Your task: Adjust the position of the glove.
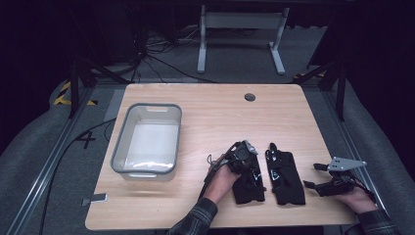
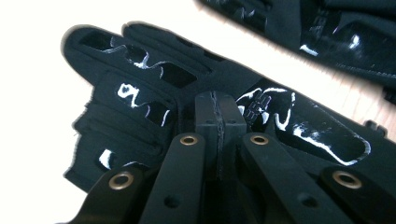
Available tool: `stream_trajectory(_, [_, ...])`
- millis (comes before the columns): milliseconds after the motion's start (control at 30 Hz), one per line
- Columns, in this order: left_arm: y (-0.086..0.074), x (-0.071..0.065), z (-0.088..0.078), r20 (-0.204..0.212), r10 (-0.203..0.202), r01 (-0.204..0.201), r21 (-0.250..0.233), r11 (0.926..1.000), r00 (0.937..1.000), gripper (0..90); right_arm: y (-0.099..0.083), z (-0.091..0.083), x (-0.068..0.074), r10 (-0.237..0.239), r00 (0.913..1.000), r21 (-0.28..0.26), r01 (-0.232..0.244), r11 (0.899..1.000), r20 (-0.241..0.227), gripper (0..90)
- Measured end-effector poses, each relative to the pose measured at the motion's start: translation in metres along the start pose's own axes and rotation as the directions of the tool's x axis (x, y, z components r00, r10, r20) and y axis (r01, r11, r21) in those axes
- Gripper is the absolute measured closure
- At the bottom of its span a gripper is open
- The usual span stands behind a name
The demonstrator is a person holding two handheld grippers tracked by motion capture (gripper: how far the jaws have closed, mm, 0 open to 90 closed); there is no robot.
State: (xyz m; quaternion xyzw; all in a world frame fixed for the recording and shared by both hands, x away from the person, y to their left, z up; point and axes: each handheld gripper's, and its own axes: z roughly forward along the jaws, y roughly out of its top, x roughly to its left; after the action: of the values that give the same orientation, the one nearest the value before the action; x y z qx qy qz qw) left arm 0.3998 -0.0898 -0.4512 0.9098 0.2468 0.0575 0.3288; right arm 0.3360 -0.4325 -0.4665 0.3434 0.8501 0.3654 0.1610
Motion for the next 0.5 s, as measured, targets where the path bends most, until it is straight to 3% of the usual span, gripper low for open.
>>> stream_trajectory(167, [0.007,-0.012,0.006,-0.012,0.023,-0.023,0.008,0.9997,0.9997,89.9,0.000,0.000,0.000,-0.001,1.0000,0.000,0.001,1.000,-0.001,15.4])
stream_trajectory(367, [0.012,-0.016,0.009,-0.001,0.013,-0.013,0.001,0.9999,0.9999,89.8,0.000,0.000,0.000,-0.002,1.0000,0.000,0.002,1.000,-0.001,15.5])
stream_trajectory(500, [0.011,-0.015,0.000,0.011,-0.003,0.003,-0.031,0.9995,0.9999,86.1,0.003,0.000,0.000,-0.013,0.9999,0.011,0.014,1.000,-0.008,20.5])
